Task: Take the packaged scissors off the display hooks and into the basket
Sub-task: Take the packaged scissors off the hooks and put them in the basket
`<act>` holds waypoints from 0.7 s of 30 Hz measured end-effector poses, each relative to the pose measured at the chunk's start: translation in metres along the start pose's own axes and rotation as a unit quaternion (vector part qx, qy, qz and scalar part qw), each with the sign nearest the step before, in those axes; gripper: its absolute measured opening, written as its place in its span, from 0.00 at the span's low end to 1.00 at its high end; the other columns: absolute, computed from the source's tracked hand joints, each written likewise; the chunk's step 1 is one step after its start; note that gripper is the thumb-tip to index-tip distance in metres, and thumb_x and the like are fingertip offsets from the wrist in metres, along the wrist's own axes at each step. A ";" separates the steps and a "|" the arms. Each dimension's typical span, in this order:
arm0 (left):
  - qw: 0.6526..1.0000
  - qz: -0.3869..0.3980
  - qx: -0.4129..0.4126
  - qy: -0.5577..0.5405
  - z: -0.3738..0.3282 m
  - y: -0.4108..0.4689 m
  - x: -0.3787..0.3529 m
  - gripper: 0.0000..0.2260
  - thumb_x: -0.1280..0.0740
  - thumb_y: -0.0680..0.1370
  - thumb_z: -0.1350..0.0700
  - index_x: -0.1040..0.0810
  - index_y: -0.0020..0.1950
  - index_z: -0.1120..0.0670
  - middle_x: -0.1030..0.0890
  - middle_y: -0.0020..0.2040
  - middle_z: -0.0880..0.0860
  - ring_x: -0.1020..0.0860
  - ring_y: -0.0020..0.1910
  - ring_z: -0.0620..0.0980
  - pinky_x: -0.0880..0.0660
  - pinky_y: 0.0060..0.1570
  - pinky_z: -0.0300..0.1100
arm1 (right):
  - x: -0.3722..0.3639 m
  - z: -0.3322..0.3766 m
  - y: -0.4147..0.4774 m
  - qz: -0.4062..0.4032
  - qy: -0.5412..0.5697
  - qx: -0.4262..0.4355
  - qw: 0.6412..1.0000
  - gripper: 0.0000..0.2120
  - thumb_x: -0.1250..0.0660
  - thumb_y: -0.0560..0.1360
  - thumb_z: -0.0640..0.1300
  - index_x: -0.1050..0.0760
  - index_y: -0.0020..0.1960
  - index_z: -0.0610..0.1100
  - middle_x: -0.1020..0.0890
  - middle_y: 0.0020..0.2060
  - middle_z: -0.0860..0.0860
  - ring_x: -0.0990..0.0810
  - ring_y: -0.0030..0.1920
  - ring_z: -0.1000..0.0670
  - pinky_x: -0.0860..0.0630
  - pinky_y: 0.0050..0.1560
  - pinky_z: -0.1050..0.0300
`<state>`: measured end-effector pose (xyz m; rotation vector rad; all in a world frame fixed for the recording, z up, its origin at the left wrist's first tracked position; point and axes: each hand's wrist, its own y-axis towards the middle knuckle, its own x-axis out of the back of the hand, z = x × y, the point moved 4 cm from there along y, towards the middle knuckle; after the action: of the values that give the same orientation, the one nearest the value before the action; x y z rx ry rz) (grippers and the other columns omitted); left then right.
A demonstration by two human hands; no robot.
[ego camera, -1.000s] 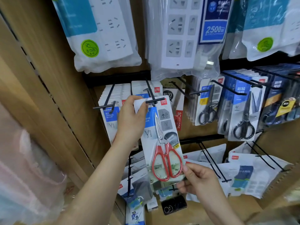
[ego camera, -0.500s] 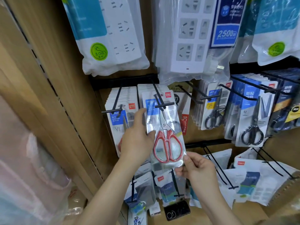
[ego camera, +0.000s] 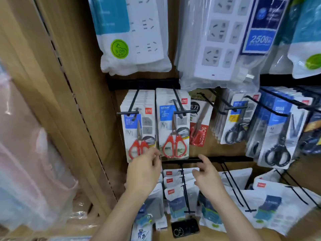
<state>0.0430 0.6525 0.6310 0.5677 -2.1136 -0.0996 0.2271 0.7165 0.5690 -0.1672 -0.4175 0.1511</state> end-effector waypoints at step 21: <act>0.862 -0.268 0.425 -0.070 0.090 -0.363 0.050 0.27 0.28 0.72 0.70 0.19 0.45 0.33 0.18 0.31 0.40 0.21 0.30 0.38 0.28 0.34 0.27 | -0.129 -0.009 -0.149 0.481 -0.129 0.236 0.835 0.19 0.34 0.79 0.39 0.22 0.43 0.64 0.15 0.40 0.57 0.16 0.40 0.54 0.18 0.48 0.50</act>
<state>0.0771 0.2953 0.5154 1.7108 -2.0037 0.5257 0.1309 0.5468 0.5391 0.1535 -0.5217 1.2785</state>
